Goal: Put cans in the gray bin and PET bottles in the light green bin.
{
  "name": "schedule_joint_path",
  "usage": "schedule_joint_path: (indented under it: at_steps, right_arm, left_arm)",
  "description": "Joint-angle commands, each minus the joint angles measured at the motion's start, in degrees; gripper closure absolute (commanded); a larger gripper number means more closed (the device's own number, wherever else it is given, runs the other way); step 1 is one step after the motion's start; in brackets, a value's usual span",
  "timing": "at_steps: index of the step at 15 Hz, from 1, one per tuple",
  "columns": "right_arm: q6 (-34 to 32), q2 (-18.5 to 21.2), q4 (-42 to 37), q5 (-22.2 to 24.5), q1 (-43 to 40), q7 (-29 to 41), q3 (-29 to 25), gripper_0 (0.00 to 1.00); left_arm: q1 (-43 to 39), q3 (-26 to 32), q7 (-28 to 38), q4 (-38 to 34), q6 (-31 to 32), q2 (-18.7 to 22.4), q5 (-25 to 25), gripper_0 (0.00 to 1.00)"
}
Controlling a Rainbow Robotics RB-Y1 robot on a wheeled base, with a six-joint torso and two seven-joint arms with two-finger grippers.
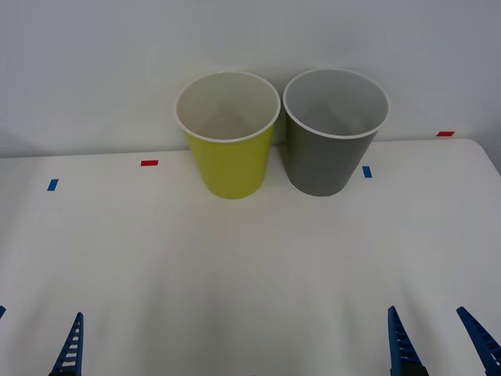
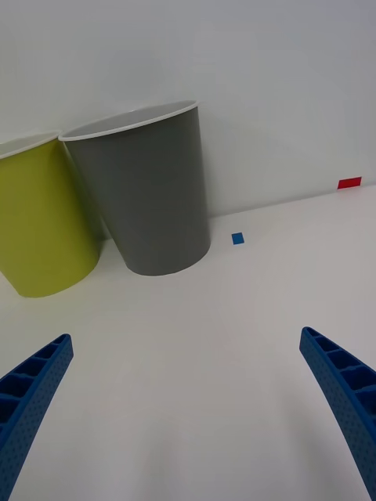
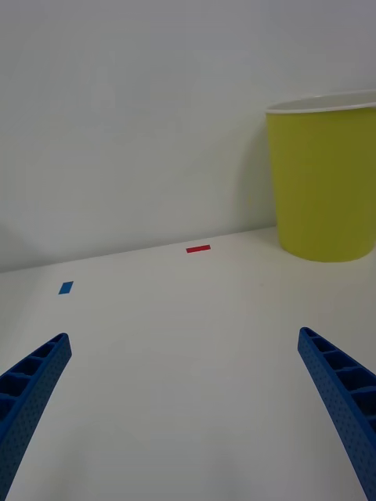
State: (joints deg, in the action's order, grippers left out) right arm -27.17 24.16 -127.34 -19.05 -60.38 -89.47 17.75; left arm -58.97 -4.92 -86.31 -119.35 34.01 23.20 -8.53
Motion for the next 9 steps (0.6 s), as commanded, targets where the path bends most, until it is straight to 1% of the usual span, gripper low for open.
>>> schedule_joint_path:
  at_steps: [1,9]
  right_arm:
    - [0.01,0.01,-0.01,-0.03,0.0,-0.01,0.0,0.0]
    - [0.01,0.01,-0.01,-0.03,0.0,-0.01,0.0,0.0]
  left_arm:
    - [0.0,0.0,0.0,0.0,0.0,0.0,0.0,0.0]
    - [0.0,0.0,0.0,0.0,0.0,0.0,0.0,0.0]
